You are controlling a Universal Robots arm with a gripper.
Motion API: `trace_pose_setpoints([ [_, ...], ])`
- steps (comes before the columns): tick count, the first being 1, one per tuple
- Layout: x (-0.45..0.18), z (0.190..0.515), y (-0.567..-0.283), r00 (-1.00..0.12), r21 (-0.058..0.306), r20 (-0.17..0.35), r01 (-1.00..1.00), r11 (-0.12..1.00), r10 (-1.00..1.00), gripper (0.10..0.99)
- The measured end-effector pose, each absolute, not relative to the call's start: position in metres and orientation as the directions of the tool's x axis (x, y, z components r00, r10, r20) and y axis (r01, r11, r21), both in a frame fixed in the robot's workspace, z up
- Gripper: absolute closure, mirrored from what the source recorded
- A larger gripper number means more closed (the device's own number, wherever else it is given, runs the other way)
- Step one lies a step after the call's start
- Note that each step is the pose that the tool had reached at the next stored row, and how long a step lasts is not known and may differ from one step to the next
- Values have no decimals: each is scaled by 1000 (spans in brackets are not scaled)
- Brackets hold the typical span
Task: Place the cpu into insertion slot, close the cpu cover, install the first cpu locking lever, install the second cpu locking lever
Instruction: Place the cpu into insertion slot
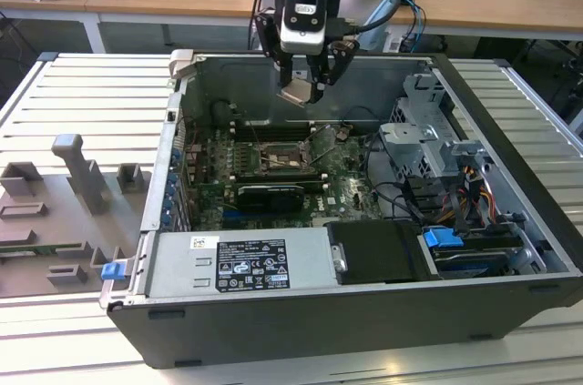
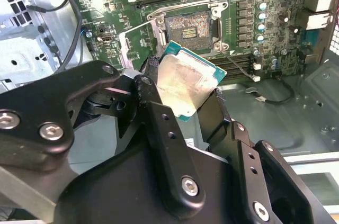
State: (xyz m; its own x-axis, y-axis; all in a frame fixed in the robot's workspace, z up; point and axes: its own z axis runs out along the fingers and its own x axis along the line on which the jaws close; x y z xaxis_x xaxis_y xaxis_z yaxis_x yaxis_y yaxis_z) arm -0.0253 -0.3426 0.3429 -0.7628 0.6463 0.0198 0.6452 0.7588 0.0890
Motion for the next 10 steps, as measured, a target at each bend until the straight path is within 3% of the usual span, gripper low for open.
trace_pose_setpoints([
  [10, -25, 342, -343, -740, 89, 20, 671, 736, 672, 545],
])
